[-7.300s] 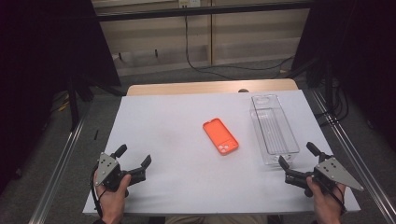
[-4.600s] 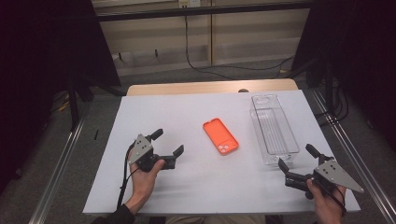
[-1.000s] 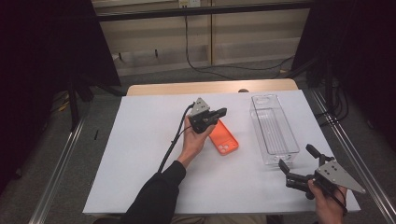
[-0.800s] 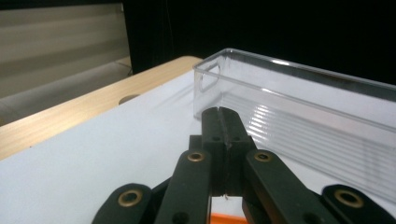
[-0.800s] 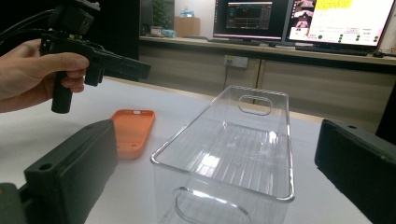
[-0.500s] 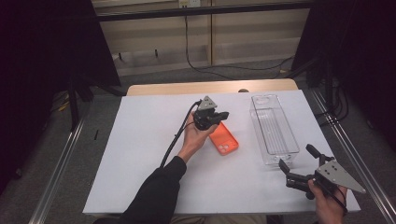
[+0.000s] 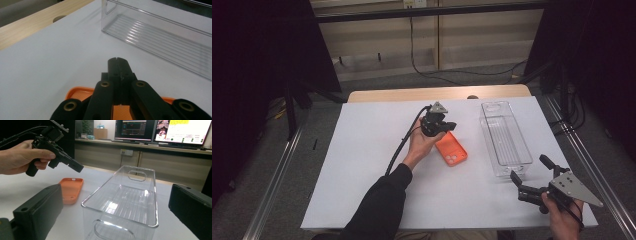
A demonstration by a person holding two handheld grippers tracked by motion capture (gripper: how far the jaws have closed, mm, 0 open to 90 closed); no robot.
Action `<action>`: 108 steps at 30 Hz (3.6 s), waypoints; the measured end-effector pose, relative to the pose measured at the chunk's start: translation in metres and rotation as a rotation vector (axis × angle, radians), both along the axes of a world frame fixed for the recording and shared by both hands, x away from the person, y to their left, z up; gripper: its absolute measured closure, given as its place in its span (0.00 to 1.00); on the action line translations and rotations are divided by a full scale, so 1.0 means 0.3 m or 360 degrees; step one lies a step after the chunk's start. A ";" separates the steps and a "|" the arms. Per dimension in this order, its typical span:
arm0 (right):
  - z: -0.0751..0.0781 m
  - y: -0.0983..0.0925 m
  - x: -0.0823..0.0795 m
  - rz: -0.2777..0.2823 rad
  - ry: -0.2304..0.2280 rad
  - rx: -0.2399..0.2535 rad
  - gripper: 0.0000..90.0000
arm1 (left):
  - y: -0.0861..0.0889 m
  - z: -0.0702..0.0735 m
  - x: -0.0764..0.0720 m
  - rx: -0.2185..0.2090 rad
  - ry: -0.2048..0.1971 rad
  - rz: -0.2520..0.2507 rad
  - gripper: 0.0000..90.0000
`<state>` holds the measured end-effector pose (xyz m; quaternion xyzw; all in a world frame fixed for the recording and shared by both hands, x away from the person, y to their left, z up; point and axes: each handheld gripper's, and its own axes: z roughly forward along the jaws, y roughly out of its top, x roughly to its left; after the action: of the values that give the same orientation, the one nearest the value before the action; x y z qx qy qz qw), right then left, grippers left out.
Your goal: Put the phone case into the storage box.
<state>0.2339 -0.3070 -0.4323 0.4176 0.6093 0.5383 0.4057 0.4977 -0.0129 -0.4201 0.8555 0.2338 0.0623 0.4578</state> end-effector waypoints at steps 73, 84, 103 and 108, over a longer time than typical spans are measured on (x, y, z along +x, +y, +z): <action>-0.005 -0.010 -0.006 -0.0007 0.0023 0.0015 0.00 | 0.056 -0.090 0.058 0.0288 0.0112 0.0022 1.00; -0.005 -0.011 -0.006 -0.0011 0.0024 0.0011 0.00 | 0.079 -0.082 0.043 0.0331 0.0112 -0.0007 1.00; -0.006 -0.009 -0.006 -0.0006 0.0027 0.0007 0.00 | 0.114 -0.071 0.006 0.0396 0.0113 -0.0054 1.00; -0.006 -0.009 -0.005 -0.0006 0.0028 0.0002 0.00 | 0.125 -0.073 -0.004 0.0378 0.0111 -0.0058 1.00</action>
<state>0.2322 -0.3096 -0.4340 0.4237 0.6116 0.5343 0.4011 0.4965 0.0247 -0.4420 0.9095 0.2249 0.0516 0.3459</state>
